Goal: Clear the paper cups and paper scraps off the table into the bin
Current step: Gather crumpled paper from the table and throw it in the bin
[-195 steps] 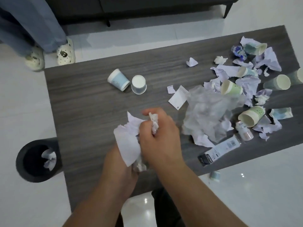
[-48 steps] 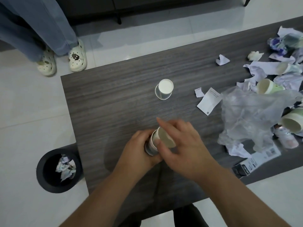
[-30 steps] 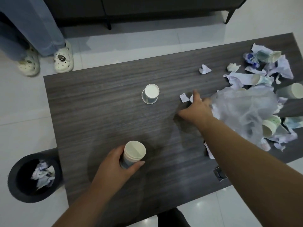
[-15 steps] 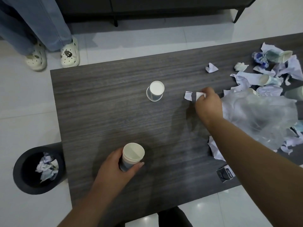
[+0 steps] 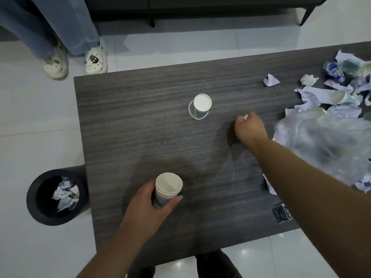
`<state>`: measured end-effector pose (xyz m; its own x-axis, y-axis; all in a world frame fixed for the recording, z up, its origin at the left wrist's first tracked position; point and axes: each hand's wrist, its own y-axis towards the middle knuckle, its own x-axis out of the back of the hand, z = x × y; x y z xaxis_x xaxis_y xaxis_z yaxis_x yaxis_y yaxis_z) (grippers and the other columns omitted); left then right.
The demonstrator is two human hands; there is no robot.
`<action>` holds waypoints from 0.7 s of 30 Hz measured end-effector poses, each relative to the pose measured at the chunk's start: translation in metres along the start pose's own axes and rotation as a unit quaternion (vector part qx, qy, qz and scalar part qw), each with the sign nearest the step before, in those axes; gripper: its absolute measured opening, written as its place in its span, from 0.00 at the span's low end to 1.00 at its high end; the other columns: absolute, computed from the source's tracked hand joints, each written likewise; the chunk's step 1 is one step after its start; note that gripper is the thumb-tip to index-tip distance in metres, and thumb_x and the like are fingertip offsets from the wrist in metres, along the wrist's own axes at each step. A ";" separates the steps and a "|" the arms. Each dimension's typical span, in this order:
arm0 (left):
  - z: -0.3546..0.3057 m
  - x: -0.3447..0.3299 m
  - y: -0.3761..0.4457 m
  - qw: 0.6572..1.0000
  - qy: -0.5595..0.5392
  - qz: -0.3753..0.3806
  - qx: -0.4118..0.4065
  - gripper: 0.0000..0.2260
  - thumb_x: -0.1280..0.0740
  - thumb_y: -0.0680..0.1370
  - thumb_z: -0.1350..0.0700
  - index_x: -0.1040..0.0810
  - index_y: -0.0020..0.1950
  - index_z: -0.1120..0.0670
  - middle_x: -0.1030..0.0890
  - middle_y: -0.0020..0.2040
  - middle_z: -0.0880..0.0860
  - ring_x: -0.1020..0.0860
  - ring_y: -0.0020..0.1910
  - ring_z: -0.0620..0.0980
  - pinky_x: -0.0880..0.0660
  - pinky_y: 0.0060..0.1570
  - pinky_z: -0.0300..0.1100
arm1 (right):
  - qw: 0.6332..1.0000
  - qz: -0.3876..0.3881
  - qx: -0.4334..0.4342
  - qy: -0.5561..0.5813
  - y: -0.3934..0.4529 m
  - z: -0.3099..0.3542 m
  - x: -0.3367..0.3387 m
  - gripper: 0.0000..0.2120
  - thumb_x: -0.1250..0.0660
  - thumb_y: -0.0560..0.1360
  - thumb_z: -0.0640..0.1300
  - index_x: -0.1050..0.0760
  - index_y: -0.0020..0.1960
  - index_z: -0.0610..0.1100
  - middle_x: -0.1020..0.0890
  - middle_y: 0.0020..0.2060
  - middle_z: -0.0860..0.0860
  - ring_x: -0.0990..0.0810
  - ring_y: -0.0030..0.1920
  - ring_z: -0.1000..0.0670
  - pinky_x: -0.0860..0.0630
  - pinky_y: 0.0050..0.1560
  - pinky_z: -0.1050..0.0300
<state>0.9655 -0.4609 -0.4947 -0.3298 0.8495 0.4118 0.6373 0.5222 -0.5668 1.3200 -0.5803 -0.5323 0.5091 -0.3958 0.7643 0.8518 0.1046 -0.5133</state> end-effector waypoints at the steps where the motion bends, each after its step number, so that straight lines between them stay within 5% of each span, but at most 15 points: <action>1: -0.001 0.001 -0.001 1.000 -0.005 0.000 0.002 0.23 0.23 0.66 0.28 0.23 0.58 0.27 0.16 0.56 0.30 0.19 0.57 0.31 0.25 0.50 0.29 | 0.999 0.012 -0.017 0.040 -0.010 0.000 0.002 0.11 0.42 0.83 0.47 0.27 0.51 0.40 0.16 0.48 0.45 0.17 0.41 0.44 0.28 0.42 0.58; 4: -0.004 0.003 -0.005 1.000 -0.019 -0.003 0.004 0.22 0.22 0.67 0.29 0.23 0.58 0.26 0.17 0.56 0.30 0.19 0.57 0.31 0.24 0.50 0.29 | 0.980 0.074 -0.040 0.182 -0.057 -0.008 0.000 0.10 0.41 0.83 0.43 0.21 0.52 0.47 0.12 0.40 0.45 0.20 0.23 0.50 0.29 0.23 0.64; 8: 0.001 0.011 -0.018 0.998 -0.058 -0.008 0.021 0.24 0.23 0.68 0.28 0.28 0.61 0.22 0.20 0.60 0.26 0.22 0.59 0.27 0.25 0.52 0.29 | 0.982 0.110 -0.004 0.156 -0.135 -0.038 -0.016 0.16 0.41 0.81 0.44 0.15 0.49 0.57 0.22 0.25 0.53 0.27 0.22 0.53 0.32 0.24 0.62; 10: 0.012 0.024 -0.026 0.993 -0.094 -0.037 0.056 0.28 0.26 0.67 0.23 0.30 0.64 0.22 0.21 0.62 0.25 0.23 0.62 0.27 0.25 0.55 0.29 | 0.985 0.149 -0.007 0.086 -0.173 -0.045 -0.025 0.14 0.38 0.83 0.55 0.16 0.45 0.56 0.22 0.24 0.54 0.25 0.23 0.56 0.30 0.27 0.61; 13: 0.047 0.058 -0.031 0.968 -0.151 -0.157 0.123 0.28 0.25 0.71 0.30 0.27 0.68 0.31 0.19 0.62 0.29 0.20 0.61 0.32 0.24 0.55 0.27 | 0.987 0.158 -0.015 0.010 -0.216 -0.035 -0.040 0.36 0.44 0.75 0.80 0.21 0.36 0.49 0.22 0.23 0.53 0.22 0.25 0.57 0.30 0.30 0.57; 15: 0.083 0.089 -0.030 0.935 -0.171 -0.268 0.156 0.19 0.24 0.76 0.37 0.26 0.63 0.32 0.18 0.56 0.28 0.19 0.55 0.28 0.24 0.51 0.26 | 0.989 0.146 -0.027 0.012 -0.232 -0.028 -0.052 0.44 0.48 0.72 0.83 0.29 0.32 0.41 0.26 0.21 0.51 0.24 0.24 0.54 0.29 0.33 0.54; 18: 0.143 0.140 -0.024 0.894 -0.145 -0.355 0.234 0.25 0.25 0.76 0.36 0.27 0.70 0.39 0.17 0.57 0.38 0.16 0.56 0.44 0.23 0.56 0.45 | 0.984 0.163 -0.045 0.048 -0.251 -0.009 -0.069 0.34 0.41 0.75 0.76 0.33 0.29 0.47 0.30 0.22 0.47 0.27 0.25 0.47 0.28 0.36 0.51; 21: 0.198 0.188 -0.010 0.878 -0.112 -0.311 0.347 0.39 0.22 0.75 0.37 0.33 0.80 0.50 0.20 0.69 0.54 0.21 0.68 0.61 0.23 0.64 0.54 | 0.985 0.151 -0.063 0.051 -0.261 0.013 -0.079 0.35 0.38 0.76 0.76 0.33 0.27 0.48 0.29 0.22 0.47 0.28 0.23 0.48 0.28 0.32 0.53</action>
<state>0.7593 -0.2913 -0.5524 -0.6426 0.3365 0.6883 -0.2660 0.7445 -0.6123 1.0593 -0.5646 -0.4543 0.7165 -0.4535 0.5300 0.6382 0.1196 -0.7605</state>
